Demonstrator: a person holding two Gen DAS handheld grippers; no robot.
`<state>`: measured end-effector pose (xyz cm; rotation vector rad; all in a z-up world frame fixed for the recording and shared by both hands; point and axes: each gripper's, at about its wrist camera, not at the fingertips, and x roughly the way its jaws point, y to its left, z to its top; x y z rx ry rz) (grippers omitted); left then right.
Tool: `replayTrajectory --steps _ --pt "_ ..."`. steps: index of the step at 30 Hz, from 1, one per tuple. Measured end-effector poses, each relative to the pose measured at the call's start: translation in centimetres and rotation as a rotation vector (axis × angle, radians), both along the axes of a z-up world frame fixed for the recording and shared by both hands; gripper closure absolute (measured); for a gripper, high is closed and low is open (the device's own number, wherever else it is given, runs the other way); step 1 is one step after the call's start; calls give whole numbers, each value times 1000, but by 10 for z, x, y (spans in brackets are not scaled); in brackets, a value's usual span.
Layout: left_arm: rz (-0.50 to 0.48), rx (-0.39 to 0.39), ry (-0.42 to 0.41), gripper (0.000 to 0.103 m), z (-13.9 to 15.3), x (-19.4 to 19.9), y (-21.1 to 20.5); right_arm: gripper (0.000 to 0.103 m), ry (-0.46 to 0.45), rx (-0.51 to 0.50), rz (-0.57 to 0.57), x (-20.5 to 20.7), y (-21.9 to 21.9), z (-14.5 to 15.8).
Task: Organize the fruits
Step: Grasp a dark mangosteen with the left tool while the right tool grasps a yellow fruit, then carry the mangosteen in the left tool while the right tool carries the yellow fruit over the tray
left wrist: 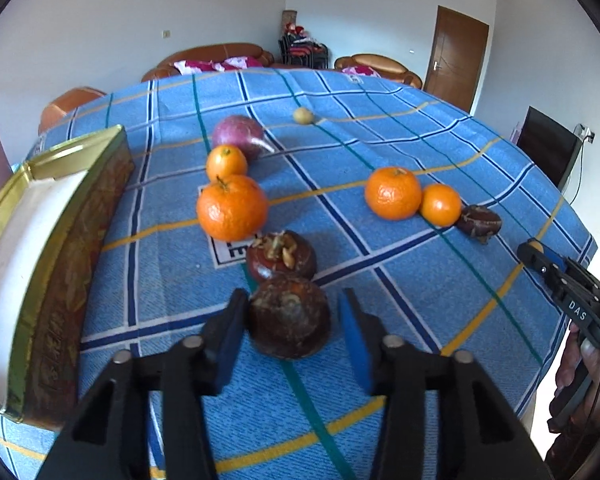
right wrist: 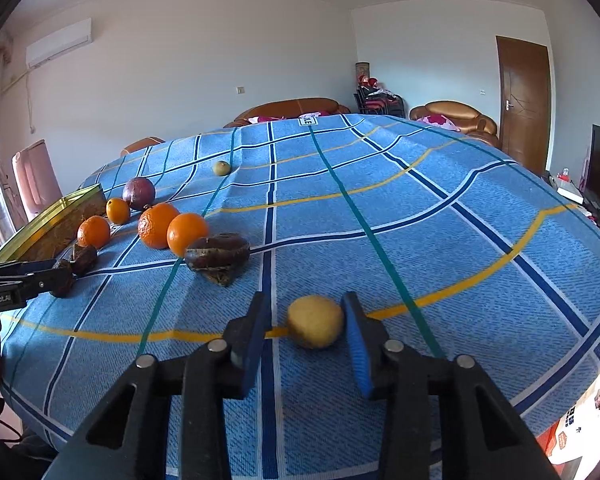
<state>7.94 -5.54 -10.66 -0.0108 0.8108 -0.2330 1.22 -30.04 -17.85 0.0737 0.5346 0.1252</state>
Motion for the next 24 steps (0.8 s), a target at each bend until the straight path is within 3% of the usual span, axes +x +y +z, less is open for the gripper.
replayTrajectory --steps 10,24 --pt "-7 -43 -22 61 0 -5 5 73 -19 -4 66 -4 16 2" --pt "-9 -44 -89 61 7 -13 8 73 -70 -15 186 -14 59 17"
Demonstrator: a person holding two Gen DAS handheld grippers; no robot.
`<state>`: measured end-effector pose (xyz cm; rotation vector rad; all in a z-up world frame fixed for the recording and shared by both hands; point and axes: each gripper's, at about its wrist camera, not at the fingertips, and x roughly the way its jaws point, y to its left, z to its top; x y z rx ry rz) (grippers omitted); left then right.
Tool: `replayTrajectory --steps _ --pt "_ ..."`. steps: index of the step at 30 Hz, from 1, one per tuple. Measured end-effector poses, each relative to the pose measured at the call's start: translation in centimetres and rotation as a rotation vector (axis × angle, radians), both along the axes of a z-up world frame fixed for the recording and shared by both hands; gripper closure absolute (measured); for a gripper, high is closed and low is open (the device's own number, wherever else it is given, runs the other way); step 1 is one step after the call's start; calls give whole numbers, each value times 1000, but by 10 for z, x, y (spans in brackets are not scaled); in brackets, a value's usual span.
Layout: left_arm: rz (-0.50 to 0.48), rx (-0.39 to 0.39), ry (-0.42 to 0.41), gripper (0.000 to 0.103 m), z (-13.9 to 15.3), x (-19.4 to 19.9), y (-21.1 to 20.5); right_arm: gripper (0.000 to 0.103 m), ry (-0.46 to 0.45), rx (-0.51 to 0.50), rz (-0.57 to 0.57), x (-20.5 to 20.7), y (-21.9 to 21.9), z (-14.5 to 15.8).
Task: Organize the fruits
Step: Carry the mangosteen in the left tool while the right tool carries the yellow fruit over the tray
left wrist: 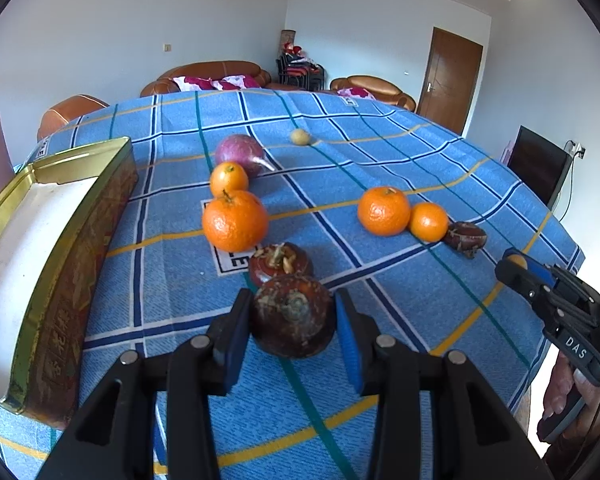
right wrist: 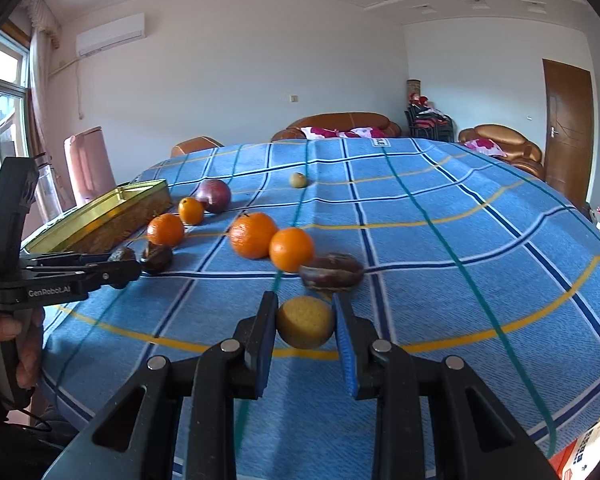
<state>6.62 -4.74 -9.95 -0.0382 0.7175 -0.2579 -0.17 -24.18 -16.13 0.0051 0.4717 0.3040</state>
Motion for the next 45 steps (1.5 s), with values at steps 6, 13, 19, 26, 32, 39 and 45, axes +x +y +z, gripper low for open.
replayTrajectory --steps 6,13,19,26,32,39,45 --pt "-3 -11 -22 61 3 -4 0 73 -18 -7 57 -1 21 7" --pt "1 -7 -66 61 11 -12 1 73 -38 -14 107 -3 40 14" --pt "6 -6 -103 61 19 -18 3 73 -63 -21 144 -6 53 23" --pt "19 -8 -146 61 30 -24 6 73 -85 -30 171 -7 65 31" --pt "27 -10 -175 61 37 -30 10 73 -104 -33 189 -8 72 37" --pt "39 -4 -207 61 44 -33 12 73 -122 -38 206 -7 79 44" --pt "60 1 -233 61 50 -36 17 73 -149 -44 226 -8 87 53"
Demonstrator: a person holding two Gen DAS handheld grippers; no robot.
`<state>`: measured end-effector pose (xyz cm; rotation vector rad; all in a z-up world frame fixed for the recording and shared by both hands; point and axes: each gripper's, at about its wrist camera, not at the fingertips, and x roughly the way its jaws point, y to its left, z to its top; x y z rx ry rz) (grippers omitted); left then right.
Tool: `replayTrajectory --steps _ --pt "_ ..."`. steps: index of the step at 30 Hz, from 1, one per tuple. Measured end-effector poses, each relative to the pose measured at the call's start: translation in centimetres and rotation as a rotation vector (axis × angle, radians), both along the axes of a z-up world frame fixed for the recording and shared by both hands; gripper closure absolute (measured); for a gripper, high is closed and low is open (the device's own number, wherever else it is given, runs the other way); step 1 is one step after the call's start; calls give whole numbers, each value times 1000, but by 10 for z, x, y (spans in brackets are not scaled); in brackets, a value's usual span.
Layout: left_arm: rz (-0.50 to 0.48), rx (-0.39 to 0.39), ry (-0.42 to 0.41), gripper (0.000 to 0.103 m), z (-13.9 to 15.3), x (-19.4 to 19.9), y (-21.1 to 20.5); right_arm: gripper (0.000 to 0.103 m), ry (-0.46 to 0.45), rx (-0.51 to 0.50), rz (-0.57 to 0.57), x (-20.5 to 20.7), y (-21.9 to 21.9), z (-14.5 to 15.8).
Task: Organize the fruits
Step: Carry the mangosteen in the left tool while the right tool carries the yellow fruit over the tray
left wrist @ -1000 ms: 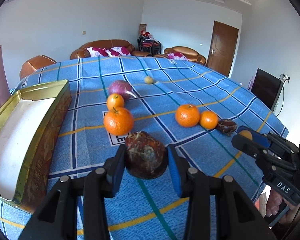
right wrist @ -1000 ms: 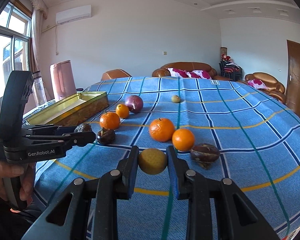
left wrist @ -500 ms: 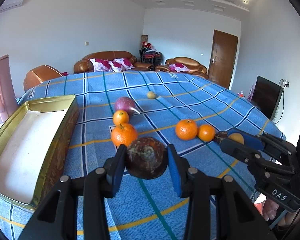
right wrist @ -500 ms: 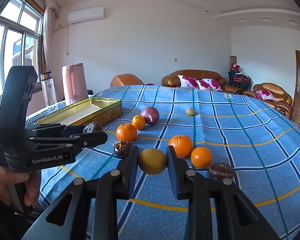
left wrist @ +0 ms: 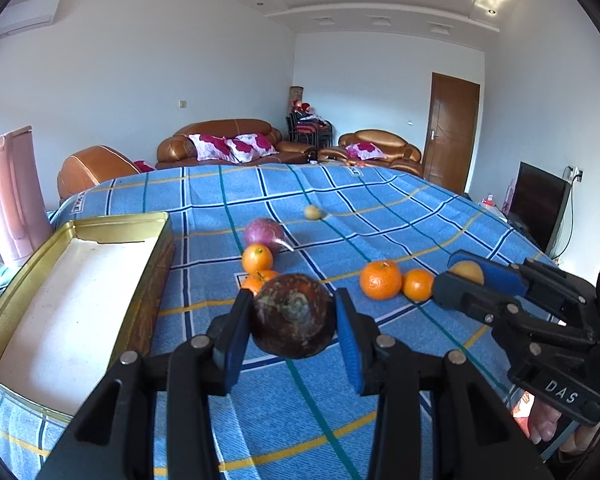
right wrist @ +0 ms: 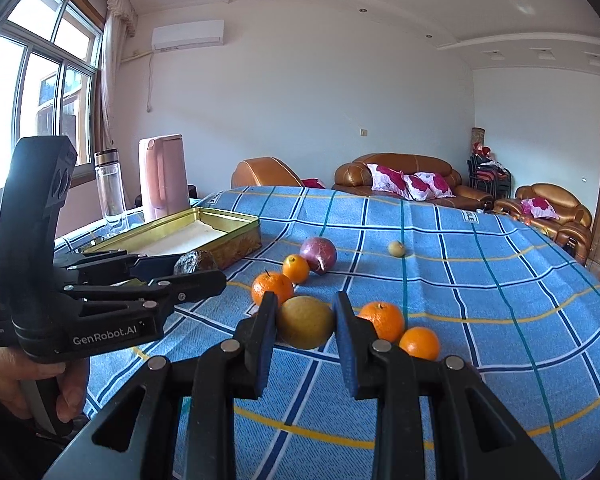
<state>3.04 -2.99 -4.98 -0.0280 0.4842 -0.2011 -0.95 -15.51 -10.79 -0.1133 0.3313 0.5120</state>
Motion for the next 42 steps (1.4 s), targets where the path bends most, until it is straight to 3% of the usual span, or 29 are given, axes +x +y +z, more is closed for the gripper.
replayTrajectory --steps 42 --pt "145 9 -132 61 28 -13 49 73 -108 -23 117 2 54 39"
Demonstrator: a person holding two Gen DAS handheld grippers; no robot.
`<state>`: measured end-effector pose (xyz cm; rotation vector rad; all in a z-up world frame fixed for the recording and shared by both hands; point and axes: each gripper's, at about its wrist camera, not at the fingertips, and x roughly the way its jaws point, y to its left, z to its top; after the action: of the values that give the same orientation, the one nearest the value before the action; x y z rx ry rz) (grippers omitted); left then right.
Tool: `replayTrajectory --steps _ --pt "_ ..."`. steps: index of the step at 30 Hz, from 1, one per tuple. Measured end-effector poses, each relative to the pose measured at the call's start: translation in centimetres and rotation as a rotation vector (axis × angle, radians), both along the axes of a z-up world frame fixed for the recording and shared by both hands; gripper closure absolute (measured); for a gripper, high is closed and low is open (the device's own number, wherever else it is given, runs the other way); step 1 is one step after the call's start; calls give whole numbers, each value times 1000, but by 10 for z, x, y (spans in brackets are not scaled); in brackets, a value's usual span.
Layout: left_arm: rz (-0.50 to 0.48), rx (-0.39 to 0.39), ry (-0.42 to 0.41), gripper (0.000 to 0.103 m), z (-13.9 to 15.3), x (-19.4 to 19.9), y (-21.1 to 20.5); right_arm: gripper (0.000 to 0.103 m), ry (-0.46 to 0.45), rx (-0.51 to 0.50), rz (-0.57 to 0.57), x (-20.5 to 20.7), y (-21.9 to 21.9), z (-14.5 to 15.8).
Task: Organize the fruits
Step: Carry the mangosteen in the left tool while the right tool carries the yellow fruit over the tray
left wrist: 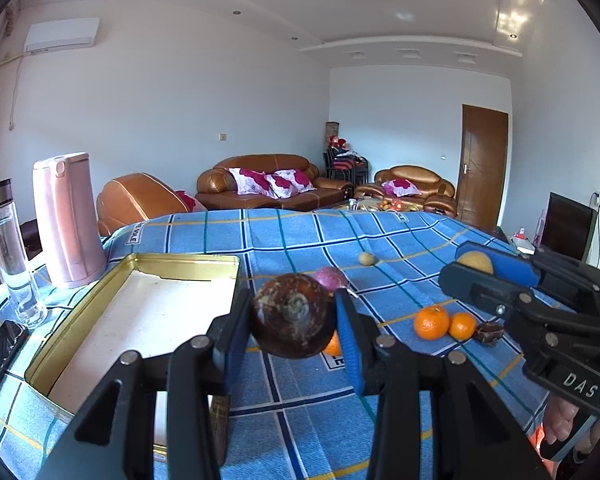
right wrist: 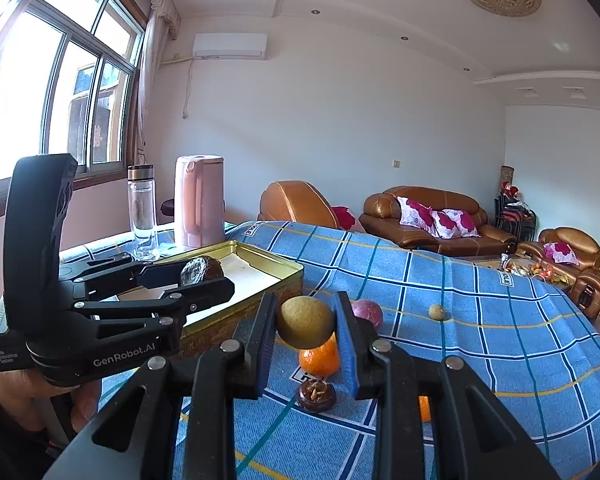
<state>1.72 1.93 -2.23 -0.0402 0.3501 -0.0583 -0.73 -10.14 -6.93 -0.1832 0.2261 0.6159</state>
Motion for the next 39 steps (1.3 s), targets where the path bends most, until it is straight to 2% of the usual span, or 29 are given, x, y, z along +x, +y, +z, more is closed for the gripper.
replayTrajectory --steps 22,39 --pt "51 6 1 61 0 4 25 73 -33 -28 54 6 32 17" --pt "133 2 44 61 -14 19 66 73 8 -57 128 24 72 16"
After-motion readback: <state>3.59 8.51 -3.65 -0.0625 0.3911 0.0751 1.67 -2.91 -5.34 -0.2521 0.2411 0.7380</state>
